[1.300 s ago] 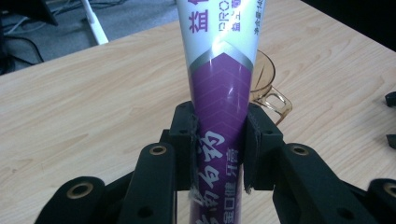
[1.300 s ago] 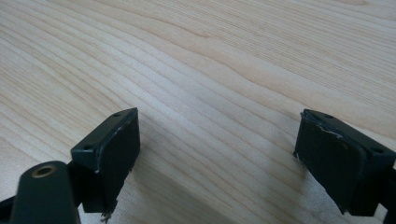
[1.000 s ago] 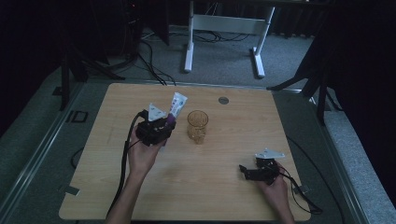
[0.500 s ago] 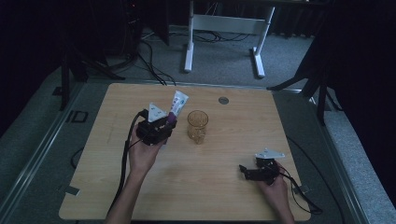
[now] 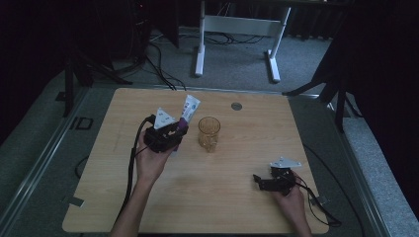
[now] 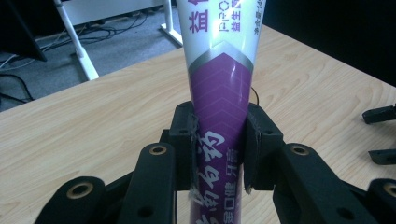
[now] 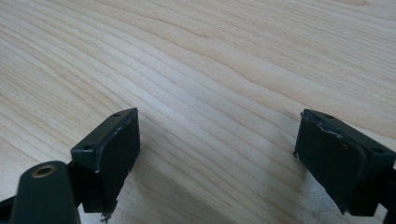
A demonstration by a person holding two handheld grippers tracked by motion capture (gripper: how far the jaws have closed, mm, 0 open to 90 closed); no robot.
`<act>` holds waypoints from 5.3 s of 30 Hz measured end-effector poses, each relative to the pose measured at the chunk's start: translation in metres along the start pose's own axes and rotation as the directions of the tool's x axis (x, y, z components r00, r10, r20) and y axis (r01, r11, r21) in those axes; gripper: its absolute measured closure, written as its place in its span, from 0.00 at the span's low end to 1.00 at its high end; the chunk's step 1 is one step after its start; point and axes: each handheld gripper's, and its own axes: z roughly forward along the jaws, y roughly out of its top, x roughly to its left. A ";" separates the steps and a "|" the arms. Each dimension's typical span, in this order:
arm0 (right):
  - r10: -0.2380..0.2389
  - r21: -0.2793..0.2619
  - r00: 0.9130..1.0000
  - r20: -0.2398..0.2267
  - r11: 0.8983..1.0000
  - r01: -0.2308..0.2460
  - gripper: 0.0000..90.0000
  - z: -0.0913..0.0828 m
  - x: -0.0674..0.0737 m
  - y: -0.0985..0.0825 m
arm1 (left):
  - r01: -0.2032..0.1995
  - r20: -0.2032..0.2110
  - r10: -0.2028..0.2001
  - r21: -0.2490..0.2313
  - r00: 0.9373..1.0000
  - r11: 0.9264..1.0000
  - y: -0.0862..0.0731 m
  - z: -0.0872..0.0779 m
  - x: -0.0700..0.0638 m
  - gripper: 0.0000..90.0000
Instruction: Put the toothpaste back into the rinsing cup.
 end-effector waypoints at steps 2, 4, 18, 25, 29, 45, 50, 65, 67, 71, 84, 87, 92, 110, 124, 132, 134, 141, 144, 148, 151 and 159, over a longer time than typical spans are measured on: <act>0.000 0.000 1.000 0.000 1.000 0.000 0.15 0.000 0.000 0.000 | 0.003 0.004 -0.003 -0.005 1.000 1.000 0.000 0.000 0.000 0.77; 0.000 0.000 1.000 0.000 1.000 0.000 0.15 0.000 0.000 0.000 | 0.003 0.006 -0.003 -0.012 1.000 1.000 0.001 0.001 0.001 0.77; 0.000 0.000 1.000 0.000 1.000 0.000 0.15 0.000 0.000 0.000 | 0.004 0.018 -0.003 -0.037 1.000 0.999 0.007 0.002 0.000 0.77; 0.000 0.000 1.000 0.000 1.000 0.000 0.15 0.000 0.000 0.000 | 0.012 0.029 -0.010 -0.053 1.000 0.999 0.008 0.004 0.000 0.77; 0.001 0.000 1.000 0.000 1.000 -0.001 0.15 0.000 0.000 0.000 | 0.014 0.034 -0.012 -0.058 0.999 0.998 0.008 0.005 0.000 0.77; 0.000 0.000 1.000 0.000 1.000 0.000 0.15 0.000 0.000 0.000 | 0.040 0.059 -0.035 -0.089 0.998 0.995 0.011 0.012 0.000 0.77; 0.000 0.000 1.000 0.000 1.000 0.000 0.15 0.000 0.000 0.000 | 0.052 0.069 -0.045 -0.102 0.997 0.993 0.012 0.015 0.000 0.77; 0.000 0.000 1.000 0.000 1.000 0.000 0.15 0.000 0.000 0.000 | 0.078 0.091 -0.067 -0.122 0.994 0.989 0.013 0.026 0.002 0.77; 0.000 0.000 1.000 0.000 1.000 0.000 0.15 0.000 0.000 0.000 | 0.081 0.093 -0.070 -0.122 0.993 0.989 0.013 0.027 0.003 0.77; 0.000 0.001 1.000 0.000 1.000 0.000 0.15 0.000 0.000 0.000 | 0.087 0.095 -0.076 -0.123 0.993 0.989 0.013 0.030 0.004 0.77; -0.002 0.001 1.000 -0.001 1.000 0.002 0.15 0.000 0.000 0.000 | 0.080 0.105 -0.066 -0.141 0.992 0.987 0.020 0.037 0.000 0.77; -0.002 0.001 1.000 -0.001 1.000 0.002 0.15 0.000 0.000 0.000 | 0.075 0.108 -0.060 -0.143 0.992 0.987 0.021 0.039 -0.002 0.77; -0.001 0.001 1.000 -0.001 1.000 0.001 0.15 0.000 0.000 0.000 | 0.081 0.108 -0.064 -0.155 0.992 0.985 0.024 0.041 -0.002 0.77; -0.001 0.001 1.000 0.000 1.000 0.001 0.15 0.000 0.000 0.000 | 0.102 0.116 -0.081 -0.182 0.990 0.978 0.029 0.048 -0.002 0.77; -0.001 0.001 1.000 0.000 1.000 0.001 0.15 0.000 0.000 0.000 | 0.121 0.119 -0.097 -0.219 0.988 0.968 0.031 0.056 -0.005 0.76; 0.001 0.001 1.000 0.000 1.000 -0.001 0.15 0.000 0.000 0.000 | 0.138 0.120 -0.112 -0.237 0.986 0.962 0.032 0.061 -0.004 0.76; 0.000 0.001 1.000 0.000 1.000 0.000 0.15 0.000 0.000 0.000 | 0.137 0.120 -0.110 -0.239 0.987 0.961 0.031 0.062 -0.005 0.76; 0.002 0.002 1.000 0.000 1.000 -0.002 0.15 0.000 0.000 0.000 | 0.127 0.108 -0.103 -0.246 0.989 0.961 0.031 0.070 -0.008 0.76; 0.001 0.002 1.000 -0.001 1.000 -0.001 0.15 0.000 0.000 0.000 | 0.118 0.104 -0.095 -0.246 0.990 0.962 0.031 0.074 -0.009 0.76; 0.001 0.002 1.000 0.000 1.000 -0.001 0.15 0.000 0.000 0.000 | 0.116 0.102 -0.093 -0.250 0.990 0.961 0.031 0.078 -0.010 0.76; 0.001 0.002 1.000 -0.001 1.000 -0.001 0.15 0.000 0.000 0.000 | 0.121 0.101 -0.097 -0.258 0.990 0.958 0.032 0.081 -0.010 0.76; -0.002 0.003 1.000 -0.004 1.000 0.002 0.15 0.000 0.000 0.000 | 0.134 0.085 -0.114 -0.285 0.990 0.949 0.035 0.091 -0.011 0.76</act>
